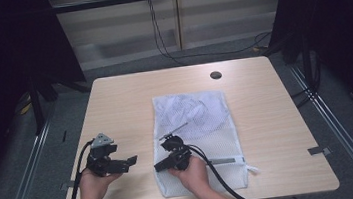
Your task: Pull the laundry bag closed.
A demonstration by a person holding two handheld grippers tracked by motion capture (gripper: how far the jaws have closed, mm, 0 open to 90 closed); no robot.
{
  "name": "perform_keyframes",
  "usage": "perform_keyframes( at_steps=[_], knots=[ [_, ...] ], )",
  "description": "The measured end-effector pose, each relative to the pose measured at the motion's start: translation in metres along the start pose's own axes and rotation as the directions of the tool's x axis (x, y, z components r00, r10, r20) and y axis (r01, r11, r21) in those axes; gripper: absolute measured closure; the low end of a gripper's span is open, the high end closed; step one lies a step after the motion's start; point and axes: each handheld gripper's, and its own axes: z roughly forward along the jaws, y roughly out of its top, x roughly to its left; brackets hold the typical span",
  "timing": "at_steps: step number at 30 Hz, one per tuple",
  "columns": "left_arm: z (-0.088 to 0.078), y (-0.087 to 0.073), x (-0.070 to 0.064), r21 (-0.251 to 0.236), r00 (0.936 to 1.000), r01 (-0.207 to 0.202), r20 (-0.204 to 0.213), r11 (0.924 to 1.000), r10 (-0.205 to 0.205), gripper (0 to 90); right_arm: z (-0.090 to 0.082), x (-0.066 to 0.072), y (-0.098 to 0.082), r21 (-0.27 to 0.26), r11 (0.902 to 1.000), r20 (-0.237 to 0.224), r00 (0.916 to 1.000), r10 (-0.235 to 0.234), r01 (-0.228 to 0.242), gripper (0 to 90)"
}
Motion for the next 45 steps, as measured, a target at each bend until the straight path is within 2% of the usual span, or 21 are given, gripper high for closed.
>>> perform_keyframes(
  at_steps=[4,6,7,12,19,23,25,27,29,32,36,40,41,42,44,45],
  knots=[
    [0.001,0.000,-0.001,-0.002,0.9998,0.007,0.017,1.0000,-0.007,8.7,-0.007,-0.002,0.001,-0.016,0.9999,-0.013,0.9999,-0.004,0.004,83.6],
    [0.001,0.001,-0.001,0.000,0.9995,0.003,0.033,1.0000,-0.003,8.6,-0.008,-0.002,0.001,-0.021,0.9998,-0.017,0.9999,0.003,-0.003,83.7],
    [0.002,0.001,-0.003,-0.002,0.9981,0.013,0.060,0.9999,-0.013,8.4,-0.010,-0.004,0.001,-0.030,0.9995,-0.031,0.9995,0.006,-0.007,83.8],
    [0.004,0.002,-0.006,0.004,0.9952,0.020,0.095,0.9998,-0.020,7.8,-0.016,-0.005,0.001,-0.044,0.9985,-0.051,0.9983,0.029,-0.031,83.9],
    [0.006,0.003,-0.012,0.006,0.9846,0.051,0.167,0.9987,-0.051,7.2,-0.024,-0.006,0.002,-0.064,0.9970,-0.077,0.9963,0.038,-0.043,84.2],
    [0.009,0.005,-0.017,0.014,0.9796,0.051,0.194,0.9986,-0.053,6.9,-0.027,-0.006,0.003,-0.077,0.9961,-0.081,0.9960,0.037,-0.043,84.3],
    [0.010,0.005,-0.018,0.018,0.9793,0.050,0.195,0.9986,-0.053,6.6,-0.029,-0.006,0.004,-0.077,0.9959,-0.081,0.9958,0.042,-0.048,84.4],
    [0.012,0.006,-0.021,0.021,0.9728,0.057,0.224,0.9982,-0.060,6.5,-0.030,-0.006,0.004,-0.079,0.9957,-0.086,0.9955,0.041,-0.048,84.4],
    [0.013,0.006,-0.023,0.026,0.9710,0.059,0.231,0.9980,-0.063,6.5,-0.031,-0.006,0.004,-0.079,0.9956,-0.086,0.9954,0.043,-0.050,84.5],
    [0.018,0.007,-0.028,0.037,0.9621,0.064,0.263,0.9972,-0.072,6.9,-0.033,-0.006,0.005,-0.086,0.9950,-0.090,0.9951,0.043,-0.051,84.6],
    [0.022,0.007,-0.031,0.049,0.9586,0.060,0.276,0.9970,-0.071,7.8,-0.035,-0.005,0.006,-0.091,0.9948,-0.091,0.9952,0.037,-0.045,84.7],
    [0.027,0.008,-0.035,0.059,0.9474,0.064,0.310,0.9962,-0.079,8.9,-0.038,-0.004,0.006,-0.096,0.9943,-0.091,0.9951,0.037,-0.046,84.8],
    [0.027,0.008,-0.035,0.059,0.9474,0.064,0.310,0.9962,-0.079,9.0,-0.038,-0.004,0.007,-0.097,0.9942,-0.089,0.9953,0.038,-0.047,84.8],
    [0.028,0.008,-0.036,0.061,0.9430,0.069,0.322,0.9957,-0.086,9.2,-0.039,-0.004,0.006,-0.099,0.9942,-0.092,0.9952,0.034,-0.043,84.8],
    [0.029,0.008,-0.037,0.067,0.9380,0.075,0.334,0.9949,-0.093,10.0,-0.039,-0.004,0.006,-0.098,0.9942,-0.091,0.9952,0.035,-0.044,84.9],
    [0.029,0.008,-0.037,0.067,0.9380,0.075,0.334,0.9949,-0.093,11.0,-0.039,-0.004,0.006,-0.098,0.9942,-0.091,0.9952,0.035,-0.044,84.9]
  ],
)
